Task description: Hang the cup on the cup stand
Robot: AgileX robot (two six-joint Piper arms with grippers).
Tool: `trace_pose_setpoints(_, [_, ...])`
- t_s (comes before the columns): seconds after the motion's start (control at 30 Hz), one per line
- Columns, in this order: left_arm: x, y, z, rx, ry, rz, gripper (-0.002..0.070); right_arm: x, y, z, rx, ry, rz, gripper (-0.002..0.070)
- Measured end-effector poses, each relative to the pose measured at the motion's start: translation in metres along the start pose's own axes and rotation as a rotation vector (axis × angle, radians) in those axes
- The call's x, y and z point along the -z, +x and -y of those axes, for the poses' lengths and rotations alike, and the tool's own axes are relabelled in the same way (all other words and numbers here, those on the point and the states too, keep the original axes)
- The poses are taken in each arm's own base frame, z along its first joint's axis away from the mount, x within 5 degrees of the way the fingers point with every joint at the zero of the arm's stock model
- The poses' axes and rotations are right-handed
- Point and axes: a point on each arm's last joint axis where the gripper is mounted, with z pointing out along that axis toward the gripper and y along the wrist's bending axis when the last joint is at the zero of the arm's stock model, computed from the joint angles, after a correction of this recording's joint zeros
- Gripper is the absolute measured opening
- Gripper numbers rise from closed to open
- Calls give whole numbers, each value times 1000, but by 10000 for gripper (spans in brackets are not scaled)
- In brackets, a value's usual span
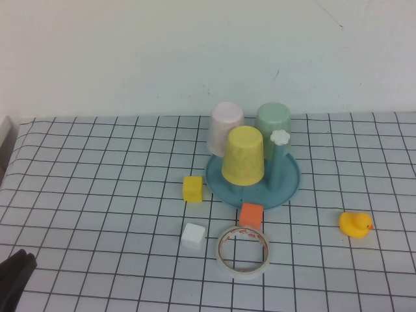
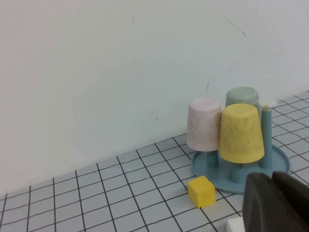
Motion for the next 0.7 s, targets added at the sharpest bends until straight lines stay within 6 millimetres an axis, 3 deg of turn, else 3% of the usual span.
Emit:
trace_pose_setpoints(0.2, [0,0,0,-4,0,0,-2,0,0,0,2,1,0,0])
trace_pose_setpoints(0.37, [0,5,-5,-146,-54,-59,-2,0,0,0,2,1,0,0])
trace_pose_setpoints(0.7, [18,42,-19,-92,-340,-99,-2,0,0,0,2,1,0,0])
